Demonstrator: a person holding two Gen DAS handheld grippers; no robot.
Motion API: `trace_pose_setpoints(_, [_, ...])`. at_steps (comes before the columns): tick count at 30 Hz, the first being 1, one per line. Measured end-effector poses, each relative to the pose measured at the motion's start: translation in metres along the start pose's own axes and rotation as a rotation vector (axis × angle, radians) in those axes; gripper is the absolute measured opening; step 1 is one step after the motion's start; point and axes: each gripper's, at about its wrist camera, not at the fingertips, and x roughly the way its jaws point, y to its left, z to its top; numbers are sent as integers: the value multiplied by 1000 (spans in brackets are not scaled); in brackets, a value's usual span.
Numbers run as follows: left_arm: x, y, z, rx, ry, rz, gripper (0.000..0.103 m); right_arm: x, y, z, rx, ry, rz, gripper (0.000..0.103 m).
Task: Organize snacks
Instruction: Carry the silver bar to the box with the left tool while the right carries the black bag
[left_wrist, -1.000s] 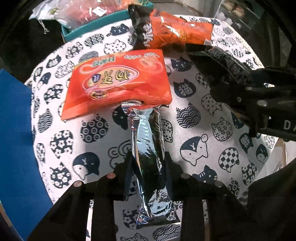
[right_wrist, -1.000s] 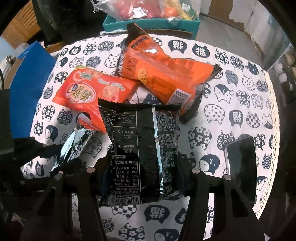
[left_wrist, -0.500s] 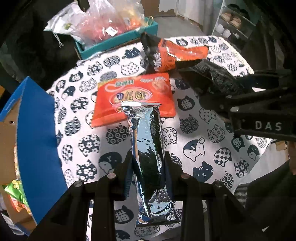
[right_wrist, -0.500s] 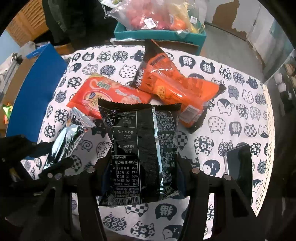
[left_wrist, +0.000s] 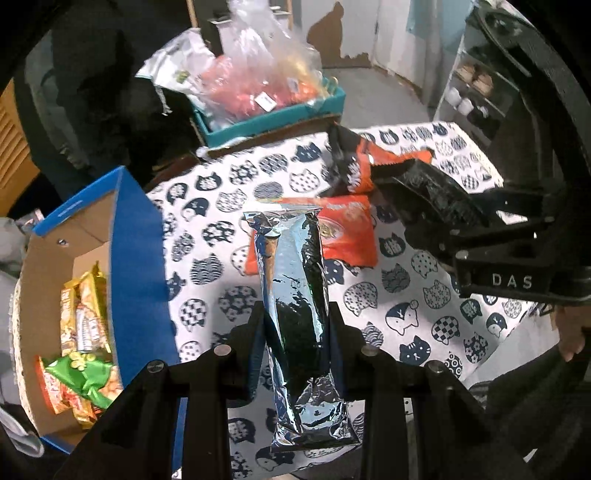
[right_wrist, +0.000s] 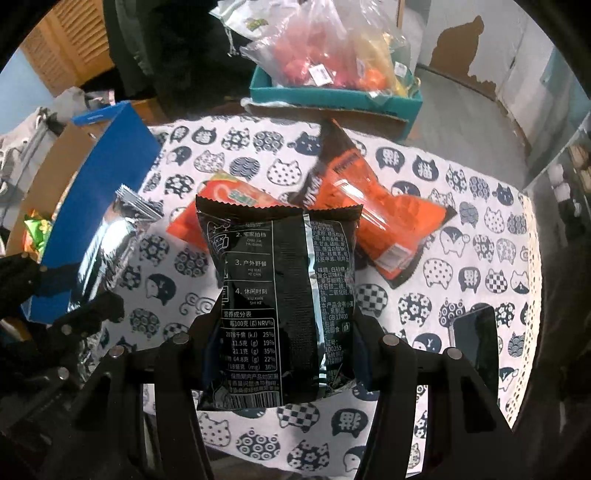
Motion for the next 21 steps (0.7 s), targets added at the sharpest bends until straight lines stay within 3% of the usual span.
trace_pose_setpoints(21, [-53,81,3,-139,-134,84,31,-13,54,30,-59,-52,40,56])
